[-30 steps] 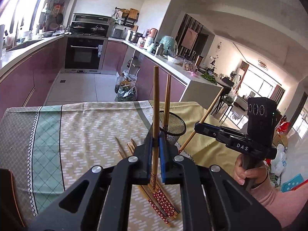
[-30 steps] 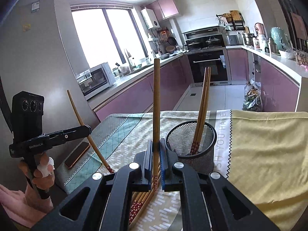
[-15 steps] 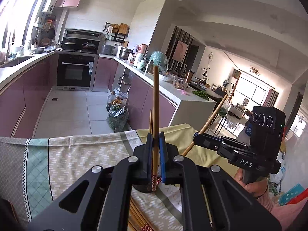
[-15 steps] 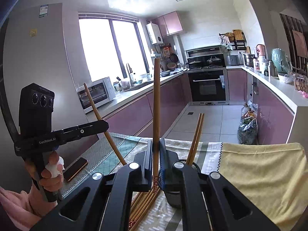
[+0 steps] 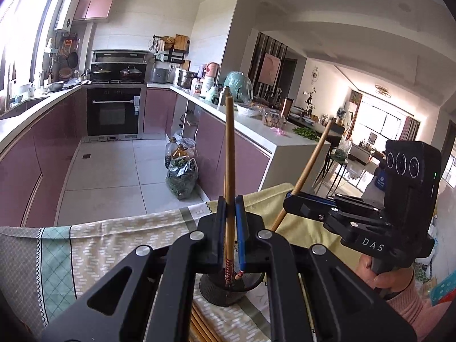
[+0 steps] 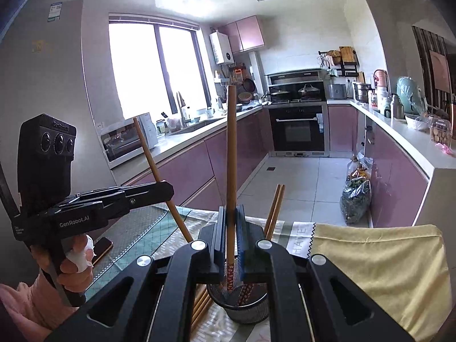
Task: Organize utensils
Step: 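Raise the left tool's chopstick into the mesh cup while the right tool inserts its chopstick, then open both tools over the cup and withdraw toward the remaining chopsticks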
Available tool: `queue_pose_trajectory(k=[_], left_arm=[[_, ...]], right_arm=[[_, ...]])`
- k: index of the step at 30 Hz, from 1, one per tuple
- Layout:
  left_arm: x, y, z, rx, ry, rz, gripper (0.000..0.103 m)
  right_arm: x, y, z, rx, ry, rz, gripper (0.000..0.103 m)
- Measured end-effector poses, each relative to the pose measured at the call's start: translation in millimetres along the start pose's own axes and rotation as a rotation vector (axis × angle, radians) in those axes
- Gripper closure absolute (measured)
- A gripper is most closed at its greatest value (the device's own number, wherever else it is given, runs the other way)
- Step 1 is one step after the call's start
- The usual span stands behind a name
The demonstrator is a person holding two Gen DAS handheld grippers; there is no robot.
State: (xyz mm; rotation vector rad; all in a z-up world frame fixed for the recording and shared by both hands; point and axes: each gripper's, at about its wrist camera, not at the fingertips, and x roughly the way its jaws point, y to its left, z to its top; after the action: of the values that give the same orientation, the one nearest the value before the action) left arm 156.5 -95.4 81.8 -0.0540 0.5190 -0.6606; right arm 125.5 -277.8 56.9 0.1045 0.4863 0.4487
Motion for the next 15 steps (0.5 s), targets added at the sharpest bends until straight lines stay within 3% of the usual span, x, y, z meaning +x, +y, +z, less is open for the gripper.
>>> queue_pose_trajectory(k=[9,15], left_arm=[[46.0,15.7,-30.7,-0.006,0.169,0.010,0.096],[66.5,20.9,-39.6,-0.008,0.219,0.020,0.096]], right_arm=[[42.2,-8.5,-18.2,0.049,0.167,0.010,0.097],[60.9,-14.8,-24.6,0.085,0.233,0.005,0.097]])
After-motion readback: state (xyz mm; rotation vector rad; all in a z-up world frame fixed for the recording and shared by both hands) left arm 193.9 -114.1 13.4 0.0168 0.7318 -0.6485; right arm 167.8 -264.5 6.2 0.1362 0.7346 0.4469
